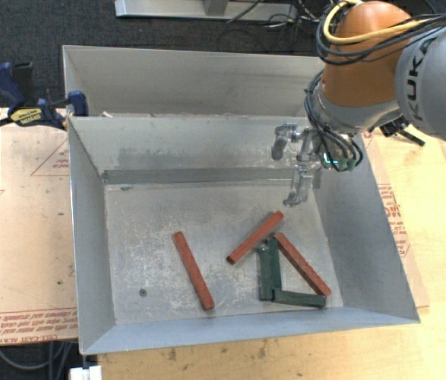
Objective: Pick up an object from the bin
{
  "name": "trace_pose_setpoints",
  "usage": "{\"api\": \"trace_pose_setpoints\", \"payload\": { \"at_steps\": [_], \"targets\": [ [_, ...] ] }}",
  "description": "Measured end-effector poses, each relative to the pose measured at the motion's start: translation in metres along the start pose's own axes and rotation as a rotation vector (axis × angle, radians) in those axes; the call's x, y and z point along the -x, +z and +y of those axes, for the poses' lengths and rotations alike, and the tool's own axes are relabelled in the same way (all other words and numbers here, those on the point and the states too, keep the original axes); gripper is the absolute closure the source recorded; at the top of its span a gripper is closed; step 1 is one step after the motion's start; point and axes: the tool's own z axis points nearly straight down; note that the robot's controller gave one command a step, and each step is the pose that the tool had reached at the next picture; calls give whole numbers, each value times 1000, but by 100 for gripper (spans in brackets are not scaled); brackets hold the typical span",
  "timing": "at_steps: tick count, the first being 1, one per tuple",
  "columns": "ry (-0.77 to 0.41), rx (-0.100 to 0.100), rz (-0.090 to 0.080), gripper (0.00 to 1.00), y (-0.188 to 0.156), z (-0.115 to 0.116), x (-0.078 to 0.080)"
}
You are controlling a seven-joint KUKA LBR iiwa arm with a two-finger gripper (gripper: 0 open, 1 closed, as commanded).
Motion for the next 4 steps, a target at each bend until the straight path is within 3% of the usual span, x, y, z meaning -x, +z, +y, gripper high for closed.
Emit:
{"api": "trace_pose_setpoints", "payload": {
  "at_steps": [1, 2, 3, 4],
  "targets": [
    [-427, -1, -2, 0, 145, 2, -39],
    [-426, -3, -11, 0, 111, -10, -25],
    [-669, -2, -9, 0, 108, 25, -19],
    [-793, -2, -4, 0, 143, 12, -18]
  ]
}}
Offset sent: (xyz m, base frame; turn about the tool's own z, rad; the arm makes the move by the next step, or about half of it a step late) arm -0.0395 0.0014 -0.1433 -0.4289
